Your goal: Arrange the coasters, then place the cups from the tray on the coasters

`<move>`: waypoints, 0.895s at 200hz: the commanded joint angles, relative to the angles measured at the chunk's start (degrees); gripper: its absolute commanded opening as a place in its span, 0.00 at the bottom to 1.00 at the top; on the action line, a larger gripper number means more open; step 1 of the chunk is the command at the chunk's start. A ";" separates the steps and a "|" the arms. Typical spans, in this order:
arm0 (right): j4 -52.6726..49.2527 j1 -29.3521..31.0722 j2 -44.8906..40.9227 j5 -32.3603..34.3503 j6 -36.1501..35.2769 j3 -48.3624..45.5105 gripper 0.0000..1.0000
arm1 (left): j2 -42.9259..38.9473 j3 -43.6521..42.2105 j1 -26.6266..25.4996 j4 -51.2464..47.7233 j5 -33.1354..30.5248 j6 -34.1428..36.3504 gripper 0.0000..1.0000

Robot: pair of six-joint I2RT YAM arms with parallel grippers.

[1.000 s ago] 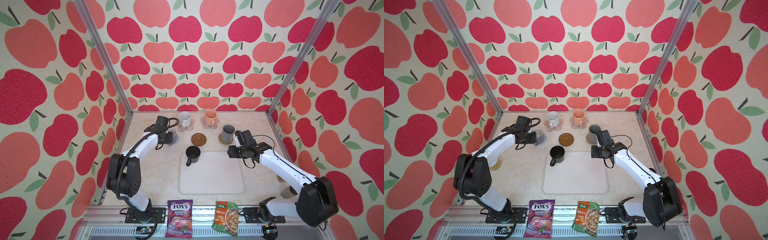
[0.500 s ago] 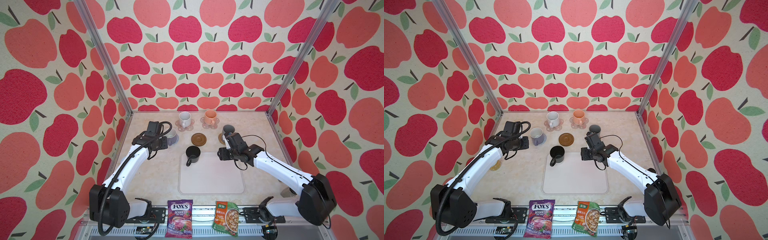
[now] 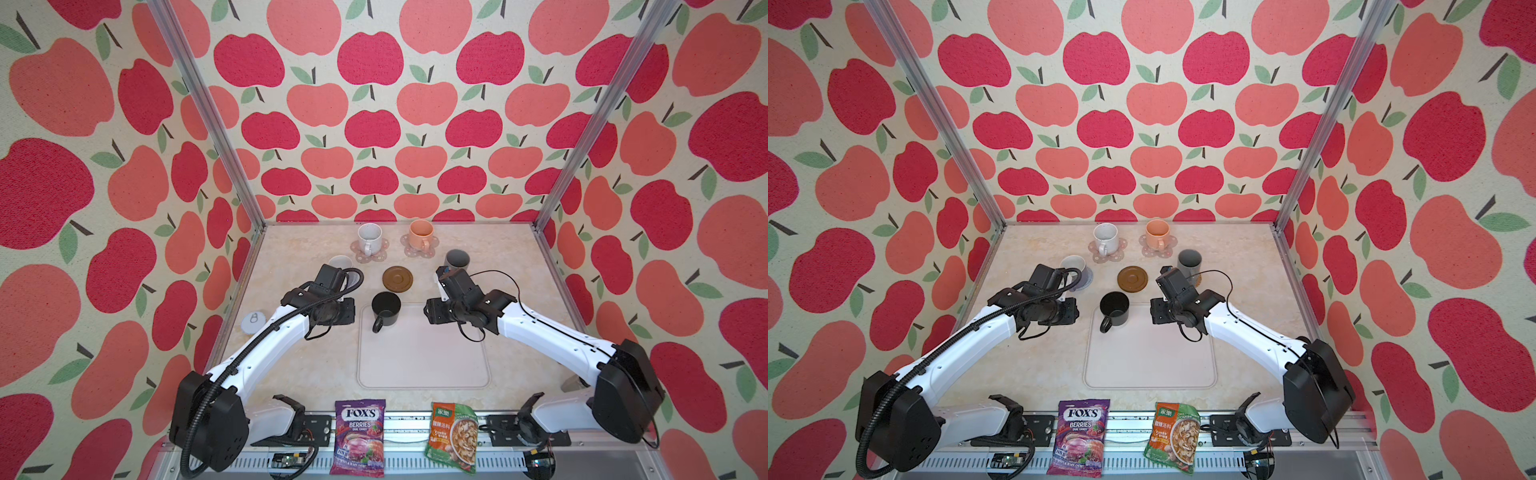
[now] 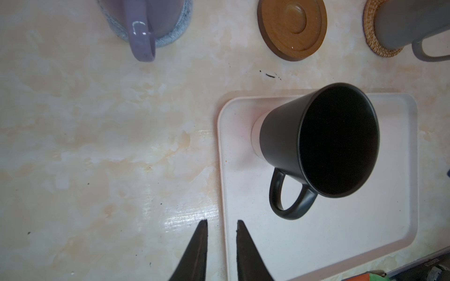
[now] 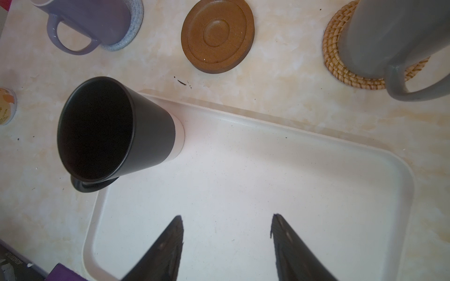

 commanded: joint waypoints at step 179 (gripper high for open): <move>-1.42 0.45 0.12 0.09 0.89 1.19 0.61 | 12.59 1.60 -10.85 7.39 5.08 -6.13 0.21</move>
